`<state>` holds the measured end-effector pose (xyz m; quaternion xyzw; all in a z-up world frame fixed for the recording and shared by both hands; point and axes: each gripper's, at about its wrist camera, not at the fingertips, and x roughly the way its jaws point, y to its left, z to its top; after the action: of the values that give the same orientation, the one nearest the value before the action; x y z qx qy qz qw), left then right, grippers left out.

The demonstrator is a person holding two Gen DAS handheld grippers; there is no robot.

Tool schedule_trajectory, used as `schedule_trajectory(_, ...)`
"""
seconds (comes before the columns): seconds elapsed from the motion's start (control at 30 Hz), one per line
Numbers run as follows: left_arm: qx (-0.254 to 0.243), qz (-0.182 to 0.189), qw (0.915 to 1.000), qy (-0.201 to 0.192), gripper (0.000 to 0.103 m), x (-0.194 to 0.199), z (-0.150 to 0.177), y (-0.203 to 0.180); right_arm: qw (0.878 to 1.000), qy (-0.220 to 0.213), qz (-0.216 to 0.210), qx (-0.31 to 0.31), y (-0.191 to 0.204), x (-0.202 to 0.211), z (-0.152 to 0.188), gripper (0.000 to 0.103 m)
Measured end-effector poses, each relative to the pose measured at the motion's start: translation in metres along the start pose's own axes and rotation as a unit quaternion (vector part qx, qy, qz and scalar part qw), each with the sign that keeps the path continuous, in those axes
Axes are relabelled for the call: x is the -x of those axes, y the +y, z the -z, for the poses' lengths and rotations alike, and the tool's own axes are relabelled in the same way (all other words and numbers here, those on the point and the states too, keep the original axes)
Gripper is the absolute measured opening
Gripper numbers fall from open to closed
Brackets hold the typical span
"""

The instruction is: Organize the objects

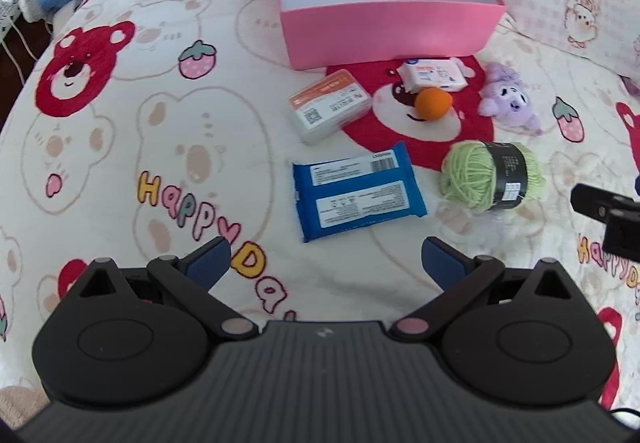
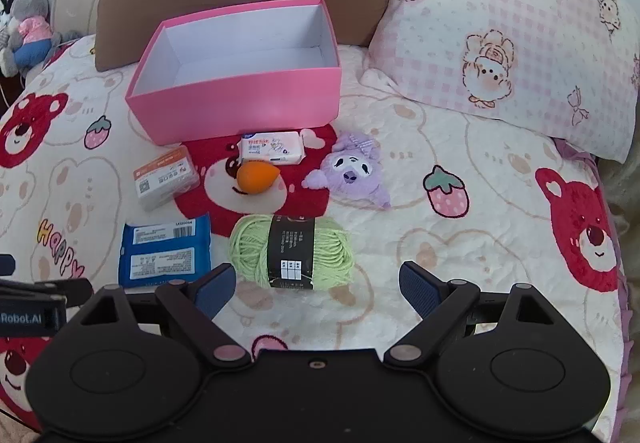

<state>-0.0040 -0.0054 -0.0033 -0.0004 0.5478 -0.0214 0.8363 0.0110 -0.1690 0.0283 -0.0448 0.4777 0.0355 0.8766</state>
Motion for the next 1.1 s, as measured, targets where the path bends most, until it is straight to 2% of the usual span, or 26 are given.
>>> schedule_trajectory(0.1,0.003,0.002,1.0000,-0.002,0.103,-0.0012,-0.0008,0.0003,1.000,-0.001,-0.006,-0.002,-0.0016,-0.0006,-0.0012,0.092)
schedule_trajectory(0.3,0.008,0.011,0.9999,-0.002,0.103,-0.0005,-0.0002,0.0017,1.000,-0.001,-0.012,0.006,0.0001,-0.0017,-0.0019,0.099)
schedule_trajectory(0.43,0.009,0.012,0.9999,-0.002,0.103,0.0002,0.0004,0.0012,1.000,0.013,-0.021,0.003,-0.0019,-0.0055,-0.0016,0.099)
schedule_trajectory(0.67,0.013,0.011,0.9998,0.006,0.103,-0.0026,0.0016,0.0029,1.000,0.016,-0.009,0.018,-0.0008,-0.0073,-0.0013,0.099)
schedule_trajectory(0.93,0.019,0.011,0.9997,0.012,0.103,-0.0055,0.0039,0.0068,0.999,0.009,-0.036,0.004,-0.0022,-0.0057,-0.0015,0.099)
schedule_trajectory(1.1,0.019,0.010,0.9997,0.013,0.103,-0.0058,0.0041,0.0071,1.000,0.002,-0.022,0.014,-0.0021,-0.0044,-0.0006,0.098)
